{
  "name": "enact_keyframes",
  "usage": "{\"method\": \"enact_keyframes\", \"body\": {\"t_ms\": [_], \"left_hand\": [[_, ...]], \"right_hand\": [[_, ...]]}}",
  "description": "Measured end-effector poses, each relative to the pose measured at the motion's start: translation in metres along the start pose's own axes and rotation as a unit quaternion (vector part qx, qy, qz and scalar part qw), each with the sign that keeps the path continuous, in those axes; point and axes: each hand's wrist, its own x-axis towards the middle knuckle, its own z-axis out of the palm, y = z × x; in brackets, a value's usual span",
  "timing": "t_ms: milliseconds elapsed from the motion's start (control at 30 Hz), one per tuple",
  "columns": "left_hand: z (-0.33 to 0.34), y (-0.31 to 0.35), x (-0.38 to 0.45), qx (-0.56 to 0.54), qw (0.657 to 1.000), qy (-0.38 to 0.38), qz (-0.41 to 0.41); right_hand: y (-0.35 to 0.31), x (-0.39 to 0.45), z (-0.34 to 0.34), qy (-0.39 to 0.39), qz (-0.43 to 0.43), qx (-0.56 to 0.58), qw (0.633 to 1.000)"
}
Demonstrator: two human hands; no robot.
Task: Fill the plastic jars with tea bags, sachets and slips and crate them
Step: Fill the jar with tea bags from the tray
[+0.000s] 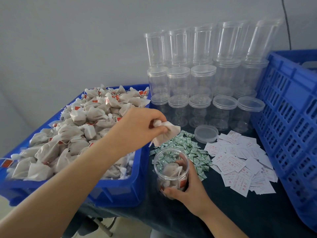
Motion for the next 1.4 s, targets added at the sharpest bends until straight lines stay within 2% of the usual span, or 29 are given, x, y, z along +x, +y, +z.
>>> {"method": "enact_keyframes", "body": {"t_ms": [333, 533, 667, 867, 1000, 1233, 1400], "left_hand": [[0.04, 0.005, -0.02, -0.081, 0.991, -0.103, -0.037], [0.045, 0.001, -0.03, -0.029, 0.99, -0.138, -0.032], [0.049, 0.006, -0.031, 0.033, 0.983, -0.182, 0.016], [0.054, 0.015, -0.024, 0.034, 0.964, -0.264, 0.017], [0.054, 0.018, -0.017, 0.036, 0.965, -0.259, 0.015], [0.058, 0.022, -0.017, 0.172, 0.958, -0.215, 0.077], [0.058, 0.021, -0.015, 0.128, 0.932, -0.334, 0.064]], "right_hand": [[-0.002, 0.002, 0.001, 0.002, -0.014, 0.019, 1.0], [-0.004, 0.002, 0.002, 0.001, -0.033, 0.034, 0.999], [-0.003, 0.001, 0.001, -0.006, -0.021, 0.027, 0.999], [-0.002, 0.0, 0.0, -0.01, -0.021, 0.011, 1.0], [-0.004, 0.0, 0.0, -0.01, -0.012, 0.017, 1.0], [-0.004, 0.0, -0.001, -0.014, -0.007, 0.015, 1.0], [-0.005, -0.001, -0.001, -0.017, -0.008, 0.014, 1.0]]}}
